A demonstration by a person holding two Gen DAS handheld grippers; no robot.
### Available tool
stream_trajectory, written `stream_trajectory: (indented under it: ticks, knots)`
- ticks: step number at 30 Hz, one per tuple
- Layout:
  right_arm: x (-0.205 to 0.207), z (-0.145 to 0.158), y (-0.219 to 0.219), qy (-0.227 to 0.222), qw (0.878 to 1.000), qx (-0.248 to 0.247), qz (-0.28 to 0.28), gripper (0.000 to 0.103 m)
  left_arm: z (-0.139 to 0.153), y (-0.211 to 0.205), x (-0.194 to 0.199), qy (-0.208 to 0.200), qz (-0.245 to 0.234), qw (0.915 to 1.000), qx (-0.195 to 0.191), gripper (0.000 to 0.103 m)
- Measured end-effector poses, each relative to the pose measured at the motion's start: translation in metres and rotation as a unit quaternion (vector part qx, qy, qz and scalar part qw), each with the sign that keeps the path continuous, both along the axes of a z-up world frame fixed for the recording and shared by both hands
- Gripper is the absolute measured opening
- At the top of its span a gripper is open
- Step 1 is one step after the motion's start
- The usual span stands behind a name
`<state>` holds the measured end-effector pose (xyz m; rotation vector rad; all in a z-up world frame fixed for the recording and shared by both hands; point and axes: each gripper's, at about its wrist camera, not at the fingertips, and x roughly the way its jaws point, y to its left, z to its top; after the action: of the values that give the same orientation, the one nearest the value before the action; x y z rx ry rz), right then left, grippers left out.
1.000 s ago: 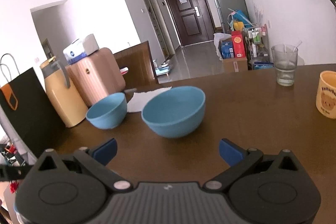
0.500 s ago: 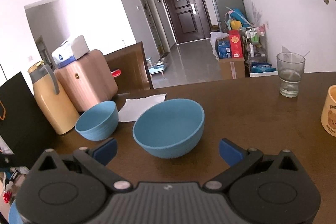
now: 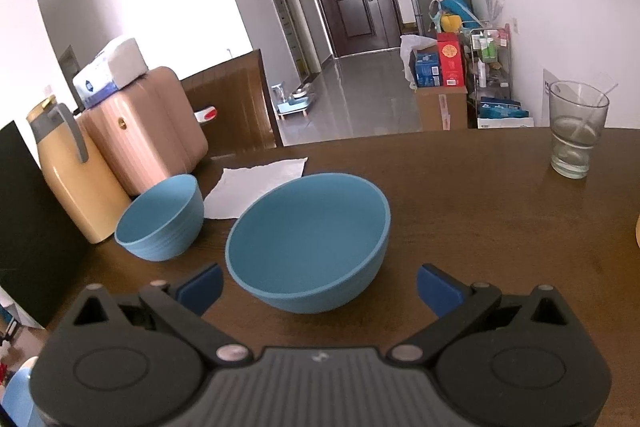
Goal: Organize plates and bowls
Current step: 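Move both open grippers to the light-blue bowl by the white napkin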
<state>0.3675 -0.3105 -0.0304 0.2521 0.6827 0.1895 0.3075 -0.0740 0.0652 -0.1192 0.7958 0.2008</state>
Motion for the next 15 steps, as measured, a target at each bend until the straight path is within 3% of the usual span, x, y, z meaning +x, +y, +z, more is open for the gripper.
stream_trajectory:
  ticks: [5, 15]
  knots:
    - [0.009, 0.0, -0.004, -0.003, 1.0, -0.002, 0.004, 0.103, -0.004, -0.007, 0.02, 0.008, 0.012, 0.9997, 0.018, 0.103]
    - [0.035, -0.005, -0.023, 0.011, 1.0, 0.001, -0.017, 0.103, -0.02, -0.039, 0.07, 0.052, 0.009, 0.9985, 0.013, 0.103]
